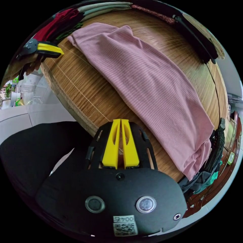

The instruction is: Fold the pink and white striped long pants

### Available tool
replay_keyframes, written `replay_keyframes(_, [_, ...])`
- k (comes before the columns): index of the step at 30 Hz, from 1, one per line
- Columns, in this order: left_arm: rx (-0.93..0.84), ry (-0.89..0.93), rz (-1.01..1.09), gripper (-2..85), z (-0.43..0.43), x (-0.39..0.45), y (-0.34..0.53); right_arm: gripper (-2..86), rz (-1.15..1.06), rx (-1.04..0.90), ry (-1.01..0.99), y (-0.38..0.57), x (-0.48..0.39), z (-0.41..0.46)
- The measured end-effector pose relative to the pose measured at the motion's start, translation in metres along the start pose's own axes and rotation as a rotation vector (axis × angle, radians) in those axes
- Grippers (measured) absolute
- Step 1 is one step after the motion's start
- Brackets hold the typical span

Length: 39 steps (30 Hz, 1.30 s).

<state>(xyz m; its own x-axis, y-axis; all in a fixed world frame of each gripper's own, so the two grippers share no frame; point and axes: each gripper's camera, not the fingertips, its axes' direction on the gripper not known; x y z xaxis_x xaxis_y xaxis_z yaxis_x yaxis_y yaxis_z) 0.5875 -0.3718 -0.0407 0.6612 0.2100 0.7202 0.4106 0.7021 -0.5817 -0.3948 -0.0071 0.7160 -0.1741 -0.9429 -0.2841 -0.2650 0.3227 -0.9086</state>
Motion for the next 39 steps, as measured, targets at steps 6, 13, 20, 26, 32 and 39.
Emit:
replay_keyframes(6, [0.076, 0.057, -0.109, 0.5, -0.017, -0.017, 0.013, -0.7, 0.104, 0.060, -0.016, 0.007, -0.016, -0.044])
replay_keyframes(13, [0.157, 0.239, -0.392, 0.5, -0.052, -0.089, 0.051, 1.3, -0.013, 0.494, -0.046, -0.041, -0.098, -0.144])
replay_keyframes(20, [0.242, 0.310, -0.344, 0.5, -0.079, -0.149, 0.084, 5.5, -0.134, 0.501, 0.047, -0.130, -0.189, -0.152])
replay_keyframes(26, [0.251, 0.528, -0.363, 0.7, -0.078, -0.203, 0.099, 7.4, -0.222, 0.401, 0.130, -0.161, -0.226, -0.148])
replay_keyframes(32, [0.266, 0.570, -0.280, 0.8, -0.092, -0.225, 0.106, 4.3, -0.316, 0.336, 0.170, -0.176, -0.247, -0.149])
replay_keyframes(39, [0.292, 0.611, -0.271, 0.8, -0.107, -0.256, 0.123, 1.1, -0.277, 0.511, 0.173, -0.143, -0.242, -0.208])
